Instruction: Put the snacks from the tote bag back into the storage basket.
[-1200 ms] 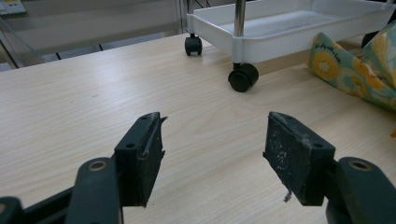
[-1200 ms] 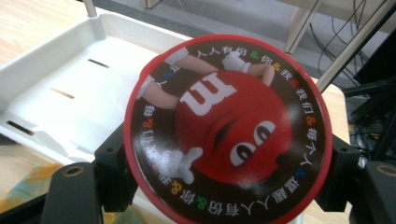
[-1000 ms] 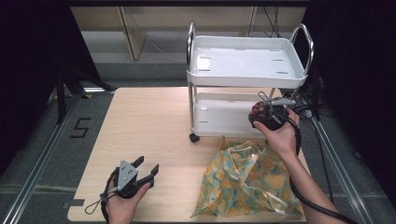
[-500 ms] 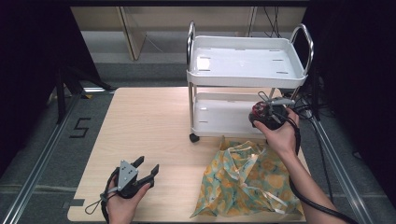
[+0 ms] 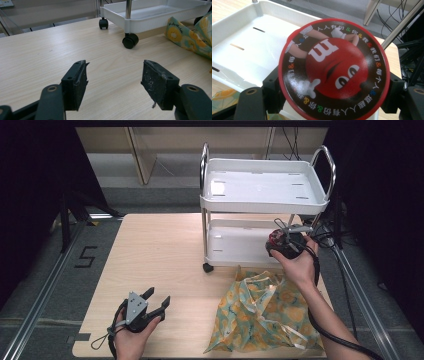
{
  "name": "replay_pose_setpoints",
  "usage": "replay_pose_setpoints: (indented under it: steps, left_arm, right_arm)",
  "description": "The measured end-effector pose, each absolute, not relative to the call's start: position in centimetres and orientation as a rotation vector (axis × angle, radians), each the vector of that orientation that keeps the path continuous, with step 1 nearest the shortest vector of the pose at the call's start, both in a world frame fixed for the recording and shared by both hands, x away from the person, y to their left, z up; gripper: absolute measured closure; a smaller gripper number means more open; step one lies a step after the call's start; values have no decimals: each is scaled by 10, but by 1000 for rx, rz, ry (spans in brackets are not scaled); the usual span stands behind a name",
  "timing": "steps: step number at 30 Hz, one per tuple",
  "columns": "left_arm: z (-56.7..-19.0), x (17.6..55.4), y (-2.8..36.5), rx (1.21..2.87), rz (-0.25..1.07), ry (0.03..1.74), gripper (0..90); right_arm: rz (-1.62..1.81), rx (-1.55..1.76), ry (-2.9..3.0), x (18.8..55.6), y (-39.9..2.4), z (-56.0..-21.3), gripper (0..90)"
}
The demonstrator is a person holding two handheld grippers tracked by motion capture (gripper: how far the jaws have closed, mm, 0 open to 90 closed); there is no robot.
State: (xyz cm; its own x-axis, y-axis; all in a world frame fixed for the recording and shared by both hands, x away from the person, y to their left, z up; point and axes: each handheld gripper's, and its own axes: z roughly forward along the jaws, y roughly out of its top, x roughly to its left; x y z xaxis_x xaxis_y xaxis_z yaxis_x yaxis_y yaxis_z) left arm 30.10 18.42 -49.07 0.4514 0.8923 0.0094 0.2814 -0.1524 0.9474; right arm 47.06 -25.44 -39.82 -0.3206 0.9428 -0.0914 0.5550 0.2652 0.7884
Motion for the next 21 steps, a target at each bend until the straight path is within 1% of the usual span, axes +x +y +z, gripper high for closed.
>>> replay_pose_setpoints:
  steps: [10,14,21]
  left_arm:
    - [-491,301,185,1684,748,1026,363]
    - [-491,301,185,1685,747,1026,363]
    - [-491,302,185,1686,747,1025,363]
  right_arm:
    - [855,1337,1971,474,-254,-403,265]
    - [828,1265,2023,475,-259,-403,265]
    - [840,1291,2009,477,-256,-405,265]
